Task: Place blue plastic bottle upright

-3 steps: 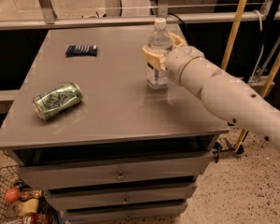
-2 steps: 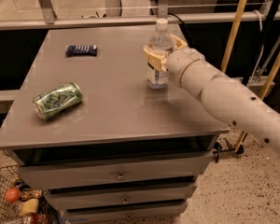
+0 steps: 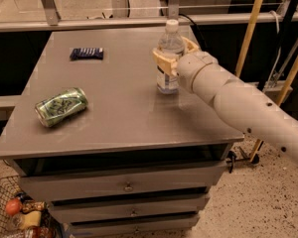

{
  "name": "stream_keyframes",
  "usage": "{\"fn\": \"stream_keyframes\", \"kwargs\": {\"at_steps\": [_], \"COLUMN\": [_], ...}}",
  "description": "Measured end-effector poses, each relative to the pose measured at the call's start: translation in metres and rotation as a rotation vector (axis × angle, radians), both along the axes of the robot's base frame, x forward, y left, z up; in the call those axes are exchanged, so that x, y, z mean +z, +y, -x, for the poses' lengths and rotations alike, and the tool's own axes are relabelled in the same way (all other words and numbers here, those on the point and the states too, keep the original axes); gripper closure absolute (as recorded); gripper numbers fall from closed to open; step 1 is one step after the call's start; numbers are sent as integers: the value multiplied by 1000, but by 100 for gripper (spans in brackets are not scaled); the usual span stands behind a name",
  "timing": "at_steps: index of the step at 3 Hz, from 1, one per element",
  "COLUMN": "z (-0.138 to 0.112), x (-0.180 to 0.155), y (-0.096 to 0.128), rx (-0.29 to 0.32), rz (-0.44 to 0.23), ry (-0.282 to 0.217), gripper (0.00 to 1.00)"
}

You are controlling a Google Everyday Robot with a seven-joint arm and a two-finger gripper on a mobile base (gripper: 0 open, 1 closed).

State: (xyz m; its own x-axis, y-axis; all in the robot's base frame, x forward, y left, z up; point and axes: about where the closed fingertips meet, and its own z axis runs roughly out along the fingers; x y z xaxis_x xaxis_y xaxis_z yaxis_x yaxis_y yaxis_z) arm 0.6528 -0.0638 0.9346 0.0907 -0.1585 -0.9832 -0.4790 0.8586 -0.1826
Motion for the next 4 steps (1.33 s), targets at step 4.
{"fn": "stream_keyframes", "kwargs": {"at_steps": [4], "z": [-2], "x": [11], "y": [-4], "rx": [1], "rz": [20], "ry": [-27], "gripper": [0]}}
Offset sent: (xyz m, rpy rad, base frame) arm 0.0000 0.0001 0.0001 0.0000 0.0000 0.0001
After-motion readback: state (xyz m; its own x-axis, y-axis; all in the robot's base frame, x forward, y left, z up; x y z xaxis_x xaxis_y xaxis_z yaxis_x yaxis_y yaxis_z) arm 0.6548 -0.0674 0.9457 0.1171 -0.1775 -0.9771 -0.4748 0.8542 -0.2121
